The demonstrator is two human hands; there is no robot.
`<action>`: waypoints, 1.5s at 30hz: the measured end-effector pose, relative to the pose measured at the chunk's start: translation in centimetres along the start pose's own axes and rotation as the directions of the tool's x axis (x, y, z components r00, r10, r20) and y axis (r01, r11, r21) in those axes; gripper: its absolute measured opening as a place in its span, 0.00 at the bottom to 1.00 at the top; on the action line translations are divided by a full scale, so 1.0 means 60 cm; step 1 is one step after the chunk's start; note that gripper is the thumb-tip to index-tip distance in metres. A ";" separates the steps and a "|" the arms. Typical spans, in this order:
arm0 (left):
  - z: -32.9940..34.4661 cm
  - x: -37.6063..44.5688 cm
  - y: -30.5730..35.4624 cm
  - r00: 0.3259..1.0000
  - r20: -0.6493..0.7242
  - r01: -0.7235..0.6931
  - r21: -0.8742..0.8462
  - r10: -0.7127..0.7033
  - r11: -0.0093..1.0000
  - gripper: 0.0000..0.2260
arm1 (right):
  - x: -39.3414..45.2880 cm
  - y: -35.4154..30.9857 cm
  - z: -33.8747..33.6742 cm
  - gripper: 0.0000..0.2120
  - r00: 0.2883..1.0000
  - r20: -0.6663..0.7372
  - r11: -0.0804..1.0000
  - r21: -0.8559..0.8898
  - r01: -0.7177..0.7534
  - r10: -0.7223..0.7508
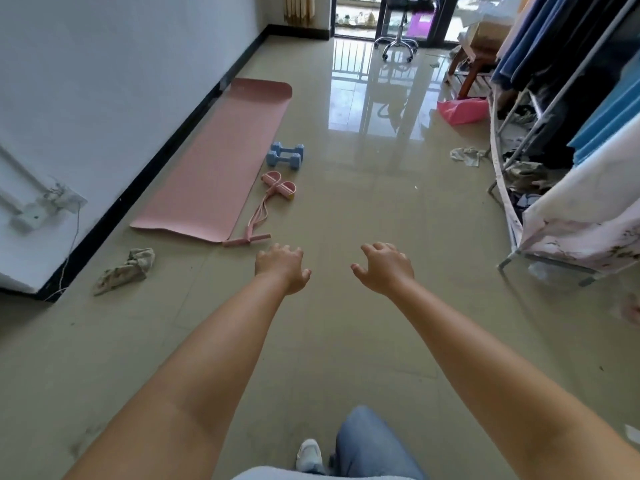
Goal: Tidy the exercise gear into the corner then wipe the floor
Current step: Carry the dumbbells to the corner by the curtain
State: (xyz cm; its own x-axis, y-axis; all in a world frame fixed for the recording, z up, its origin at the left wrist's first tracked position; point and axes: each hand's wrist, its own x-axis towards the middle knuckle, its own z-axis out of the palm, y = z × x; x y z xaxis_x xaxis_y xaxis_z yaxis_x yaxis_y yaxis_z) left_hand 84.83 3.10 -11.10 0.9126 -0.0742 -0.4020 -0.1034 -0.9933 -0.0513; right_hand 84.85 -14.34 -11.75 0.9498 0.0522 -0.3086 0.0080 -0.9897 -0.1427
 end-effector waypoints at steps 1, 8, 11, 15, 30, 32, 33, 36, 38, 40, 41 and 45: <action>-0.015 0.041 -0.004 1.000 -0.005 -0.002 -0.007 0.002 1.000 0.22 | 0.044 0.003 -0.013 0.24 1.000 0.002 1.000 0.009 -0.009 0.009; -0.128 0.371 -0.026 0.999 -0.007 0.050 -0.032 -0.050 0.998 0.23 | 0.395 0.033 -0.099 0.24 1.000 0.005 0.999 0.018 0.027 -0.027; -0.189 0.502 -0.036 0.995 -0.008 0.102 -0.063 -0.102 0.993 0.21 | 0.539 0.044 -0.141 0.24 0.997 0.046 0.999 0.012 0.053 -0.054; -0.257 0.650 -0.057 0.990 -0.010 0.139 -0.096 -0.140 0.986 0.22 | 0.710 0.047 -0.194 0.24 0.993 0.093 0.997 -0.003 0.073 -0.073; -0.439 1.248 -0.255 0.956 0.110 0.288 -0.170 -0.272 0.943 0.19 | 1.364 -0.080 -0.343 0.22 0.962 0.205 0.978 -0.069 0.195 -0.178; -0.469 1.323 -0.271 0.952 0.133 0.297 -0.167 -0.277 0.940 0.19 | 1.444 -0.091 -0.367 0.22 0.958 0.222 0.976 -0.072 0.204 -0.183; -0.482 1.357 -0.277 0.948 0.143 0.305 -0.167 -0.283 0.937 0.19 | 1.482 -0.095 -0.379 0.22 0.957 0.225 0.976 -0.077 0.206 -0.184; -0.512 1.460 -0.289 0.939 0.162 0.329 -0.181 -0.302 0.927 0.19 | 1.600 -0.100 -0.407 0.22 0.952 0.237 0.970 -0.094 0.223 -0.196; -0.526 1.530 -0.292 0.927 0.179 0.364 -0.212 -0.331 0.907 0.20 | 1.683 -0.104 -0.424 0.22 0.943 0.249 0.961 -0.107 0.254 -0.221; -0.535 1.599 -0.295 0.909 0.198 0.408 -0.239 -0.367 0.881 0.20 | 1.767 -0.110 -0.438 0.22 0.925 0.262 0.942 -0.118 0.314 -0.275; -0.537 1.634 -0.296 0.897 0.211 0.434 -0.252 -0.388 0.865 0.20 | 1.809 -0.114 -0.444 0.22 0.912 0.273 0.929 -0.123 0.349 -0.306; -0.540 1.755 -0.299 0.822 0.290 0.564 -0.308 -0.489 0.766 0.21 | 1.963 -0.127 -0.456 0.22 0.840 0.355 0.863 -0.145 0.484 -0.411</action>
State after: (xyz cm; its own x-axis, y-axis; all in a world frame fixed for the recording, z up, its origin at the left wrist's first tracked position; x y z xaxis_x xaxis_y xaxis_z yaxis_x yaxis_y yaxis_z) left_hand 195.62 10.22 -22.88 0.6863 0.4507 -0.5708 0.5576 -0.8300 0.0151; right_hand 205.23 -4.29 -21.27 0.6831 0.4975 -0.5347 0.5116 -0.8484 -0.1359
